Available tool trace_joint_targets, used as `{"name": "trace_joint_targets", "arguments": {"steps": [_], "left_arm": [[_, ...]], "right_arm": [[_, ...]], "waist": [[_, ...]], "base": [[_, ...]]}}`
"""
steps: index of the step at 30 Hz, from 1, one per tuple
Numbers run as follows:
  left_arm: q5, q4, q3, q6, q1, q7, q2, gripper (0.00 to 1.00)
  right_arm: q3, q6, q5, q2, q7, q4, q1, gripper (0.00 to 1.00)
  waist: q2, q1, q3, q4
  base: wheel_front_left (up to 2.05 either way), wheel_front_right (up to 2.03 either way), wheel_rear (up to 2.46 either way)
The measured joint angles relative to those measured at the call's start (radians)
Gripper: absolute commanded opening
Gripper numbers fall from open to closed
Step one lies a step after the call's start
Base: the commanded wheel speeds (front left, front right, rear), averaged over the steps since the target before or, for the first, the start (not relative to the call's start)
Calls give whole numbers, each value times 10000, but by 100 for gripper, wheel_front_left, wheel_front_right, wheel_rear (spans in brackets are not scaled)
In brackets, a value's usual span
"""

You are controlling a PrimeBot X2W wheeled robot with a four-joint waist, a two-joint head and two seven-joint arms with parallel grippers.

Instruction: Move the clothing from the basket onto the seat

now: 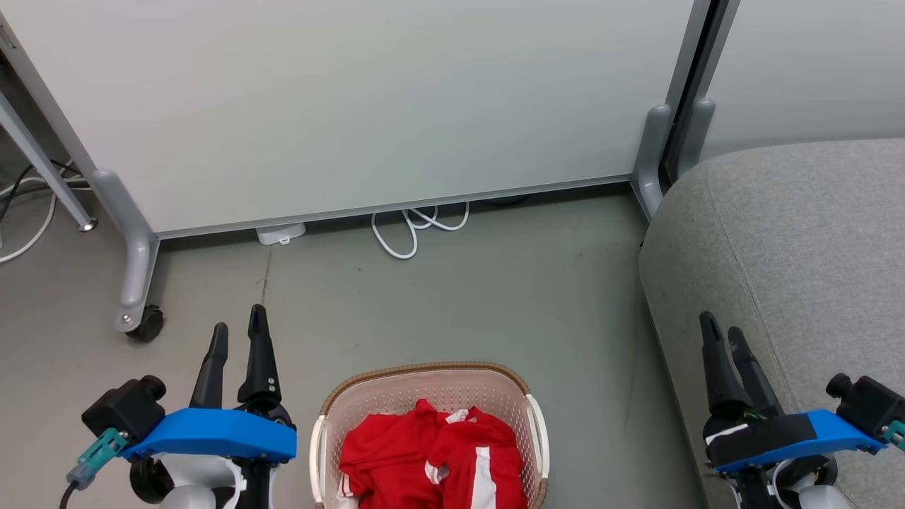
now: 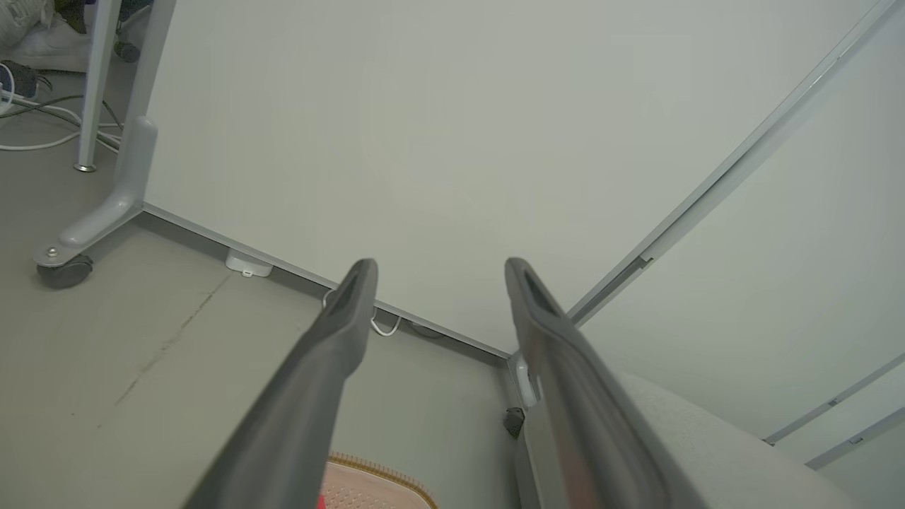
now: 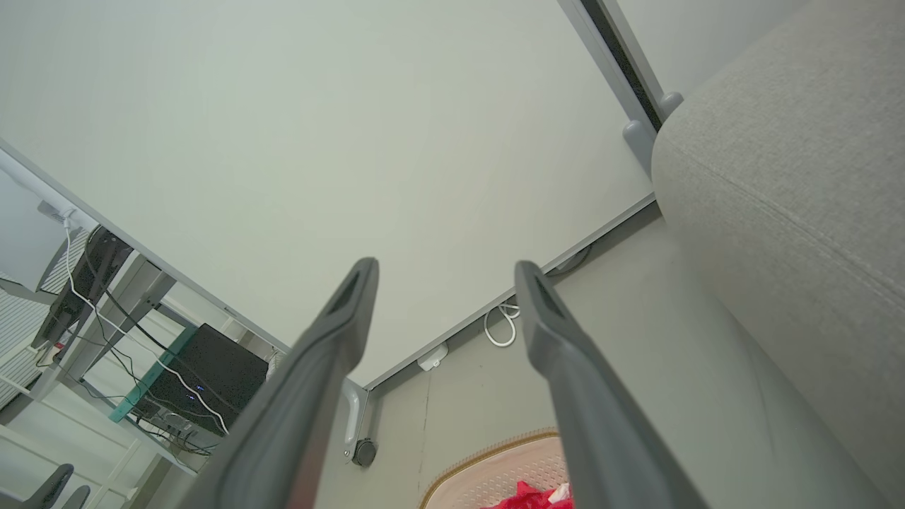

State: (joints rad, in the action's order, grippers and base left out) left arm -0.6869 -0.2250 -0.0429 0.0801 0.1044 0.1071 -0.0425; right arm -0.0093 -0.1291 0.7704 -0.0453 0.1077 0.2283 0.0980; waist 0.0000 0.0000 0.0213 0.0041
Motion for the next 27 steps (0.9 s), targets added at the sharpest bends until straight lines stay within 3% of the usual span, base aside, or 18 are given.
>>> {"name": "trace_joint_targets", "arguments": {"steps": [27], "left_arm": [[2959,-33,-502,-13,103,709,-29,100]], "right_arm": [[293,0,-2652,-6,696,119,20,100]], "waist": [[0,0,13,21]], "base": [[0,0,0]]}}
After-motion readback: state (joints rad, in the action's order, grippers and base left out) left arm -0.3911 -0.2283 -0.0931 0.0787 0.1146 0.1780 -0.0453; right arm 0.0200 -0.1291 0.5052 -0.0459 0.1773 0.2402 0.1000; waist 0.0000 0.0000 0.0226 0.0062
